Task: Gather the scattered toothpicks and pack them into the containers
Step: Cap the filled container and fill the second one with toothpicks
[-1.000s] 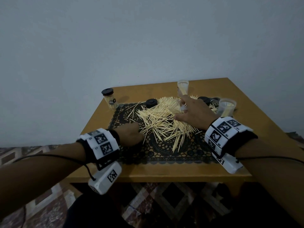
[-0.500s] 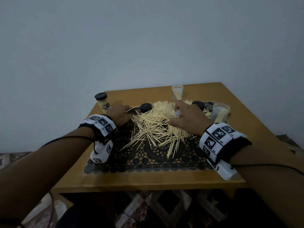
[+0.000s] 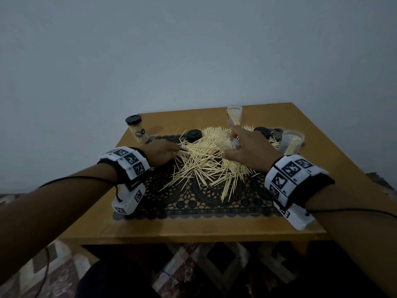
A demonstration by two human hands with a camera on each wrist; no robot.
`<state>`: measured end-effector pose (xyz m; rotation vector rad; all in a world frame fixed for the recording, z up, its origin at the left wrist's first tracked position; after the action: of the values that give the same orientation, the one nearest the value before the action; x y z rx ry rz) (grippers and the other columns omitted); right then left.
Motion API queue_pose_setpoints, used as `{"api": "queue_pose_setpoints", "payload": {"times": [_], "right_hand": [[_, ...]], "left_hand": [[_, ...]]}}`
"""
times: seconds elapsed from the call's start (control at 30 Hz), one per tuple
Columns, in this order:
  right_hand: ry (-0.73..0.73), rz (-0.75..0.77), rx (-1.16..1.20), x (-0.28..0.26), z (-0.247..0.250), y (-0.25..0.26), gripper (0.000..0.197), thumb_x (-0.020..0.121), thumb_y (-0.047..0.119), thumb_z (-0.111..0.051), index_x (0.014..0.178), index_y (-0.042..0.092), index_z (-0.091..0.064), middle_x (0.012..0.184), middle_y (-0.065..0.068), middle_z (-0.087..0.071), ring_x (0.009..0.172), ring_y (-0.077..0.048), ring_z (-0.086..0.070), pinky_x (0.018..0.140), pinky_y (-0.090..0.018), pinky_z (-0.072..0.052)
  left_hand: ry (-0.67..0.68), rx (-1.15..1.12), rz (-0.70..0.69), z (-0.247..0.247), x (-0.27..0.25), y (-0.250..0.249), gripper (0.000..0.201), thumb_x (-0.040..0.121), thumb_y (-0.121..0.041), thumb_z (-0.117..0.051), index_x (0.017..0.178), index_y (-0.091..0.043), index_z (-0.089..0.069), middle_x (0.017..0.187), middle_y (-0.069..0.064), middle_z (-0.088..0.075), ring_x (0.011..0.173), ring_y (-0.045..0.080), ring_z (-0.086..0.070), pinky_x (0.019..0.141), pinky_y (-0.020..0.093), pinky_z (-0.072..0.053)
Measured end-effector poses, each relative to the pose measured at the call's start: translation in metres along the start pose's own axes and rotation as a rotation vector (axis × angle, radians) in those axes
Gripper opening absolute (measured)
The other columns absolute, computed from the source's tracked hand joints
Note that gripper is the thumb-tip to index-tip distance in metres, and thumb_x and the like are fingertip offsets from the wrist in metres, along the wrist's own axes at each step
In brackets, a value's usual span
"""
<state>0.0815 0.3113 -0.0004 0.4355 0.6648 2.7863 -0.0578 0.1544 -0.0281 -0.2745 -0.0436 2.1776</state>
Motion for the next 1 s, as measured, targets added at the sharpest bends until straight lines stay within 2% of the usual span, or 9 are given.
{"api": "queue_pose_setpoints", "payload": {"times": [0.17,0.3,0.37,0.47,0.6,0.67,0.77,0.83,1.0], "right_hand": [[0.0,0.0,0.003,0.0,-0.001,0.0,0.06,0.079,0.045,-0.075,0.124,0.015,-0.049,0.109,-0.006,-0.064,0.081,-0.022,-0.065,0.075,-0.042,-0.056],[0.0,0.0,-0.001,0.0,-0.002,-0.001,0.062,0.078,0.045,-0.074,0.126,0.015,-0.048,0.11,-0.006,-0.064,0.083,-0.022,-0.065,0.076,-0.043,-0.056],[-0.001,-0.002,0.007,0.001,-0.002,-0.002,0.066,0.078,0.045,-0.075,0.129,0.014,-0.047,0.11,-0.007,-0.064,0.083,-0.022,-0.065,0.076,-0.043,-0.056],[-0.008,0.008,0.001,0.001,-0.002,-0.002,0.066,0.078,0.045,-0.075,0.13,0.014,-0.047,0.109,-0.007,-0.064,0.082,-0.022,-0.065,0.076,-0.042,-0.056],[-0.005,0.015,-0.016,0.003,-0.002,-0.002,0.06,0.079,0.046,-0.074,0.123,0.015,-0.049,0.106,-0.006,-0.064,0.079,-0.022,-0.064,0.074,-0.042,-0.055],[-0.005,0.009,-0.019,0.003,-0.002,-0.002,0.054,0.078,0.046,-0.074,0.116,0.016,-0.05,0.102,-0.005,-0.065,0.076,-0.021,-0.064,0.072,-0.04,-0.055],[-0.01,0.002,-0.018,0.001,-0.001,-0.002,0.051,0.079,0.044,-0.075,0.113,0.015,-0.051,0.096,-0.006,-0.065,0.077,-0.022,-0.064,0.071,-0.039,-0.055],[-0.011,0.003,-0.02,0.001,-0.001,-0.001,0.05,0.079,0.044,-0.074,0.113,0.014,-0.051,0.095,-0.006,-0.065,0.078,-0.023,-0.063,0.072,-0.039,-0.055],[-0.009,0.002,-0.012,0.001,-0.001,-0.001,0.055,0.078,0.045,-0.075,0.117,0.015,-0.05,0.104,-0.006,-0.064,0.08,-0.023,-0.063,0.073,-0.04,-0.055]], "left_hand": [[-0.129,-0.029,-0.091,0.009,-0.014,-0.006,0.025,0.094,-0.014,-0.054,0.113,-0.013,-0.069,0.112,0.001,-0.07,0.096,0.014,-0.063,0.088,0.028,-0.048],[-0.234,-0.047,-0.057,0.02,-0.013,-0.004,0.04,0.085,-0.004,-0.056,0.124,-0.013,-0.06,0.122,0.007,-0.063,0.11,0.026,-0.058,0.093,0.035,-0.047],[-0.13,-0.037,0.005,0.011,-0.007,-0.003,0.048,0.087,-0.004,-0.051,0.134,-0.012,-0.05,0.132,0.009,-0.056,0.117,0.029,-0.054,0.097,0.037,-0.045],[0.065,-0.034,0.022,-0.013,-0.004,-0.014,0.033,0.095,-0.008,-0.041,0.126,-0.009,-0.054,0.124,0.011,-0.059,0.109,0.029,-0.056,0.093,0.037,-0.046],[0.01,0.001,0.011,-0.011,-0.011,-0.031,0.025,0.097,-0.017,-0.044,0.107,-0.001,-0.06,0.107,0.016,-0.064,0.094,0.031,-0.058,0.081,0.034,-0.046],[0.005,0.026,0.001,-0.01,-0.016,-0.038,0.041,0.097,-0.036,-0.049,0.118,-0.003,-0.058,0.117,0.015,-0.062,0.104,0.03,-0.058,0.088,0.035,-0.047],[0.088,0.063,-0.015,-0.017,-0.028,-0.048,0.076,0.086,-0.056,-0.058,0.143,-0.011,-0.039,0.144,0.009,-0.045,0.129,0.026,-0.044,0.106,0.034,-0.037],[0.089,0.127,-0.025,-0.02,-0.029,-0.048,0.084,0.08,-0.057,-0.065,0.145,-0.012,-0.036,0.145,0.009,-0.041,0.131,0.025,-0.04,0.107,0.034,-0.034],[-0.046,0.119,-0.033,-0.011,-0.023,-0.04,0.074,0.079,-0.053,-0.069,0.138,-0.012,-0.048,0.134,0.008,-0.054,0.122,0.025,-0.05,0.1,0.034,-0.041]]}}
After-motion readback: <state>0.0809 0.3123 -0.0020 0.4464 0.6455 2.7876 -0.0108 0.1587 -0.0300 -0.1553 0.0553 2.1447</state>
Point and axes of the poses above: each hand's wrist, its own x-axis towards the middle knuckle, its own z-axis out of the back of the hand, y = z × x, the point moved 10 cm from there along x, towards the middle knuckle
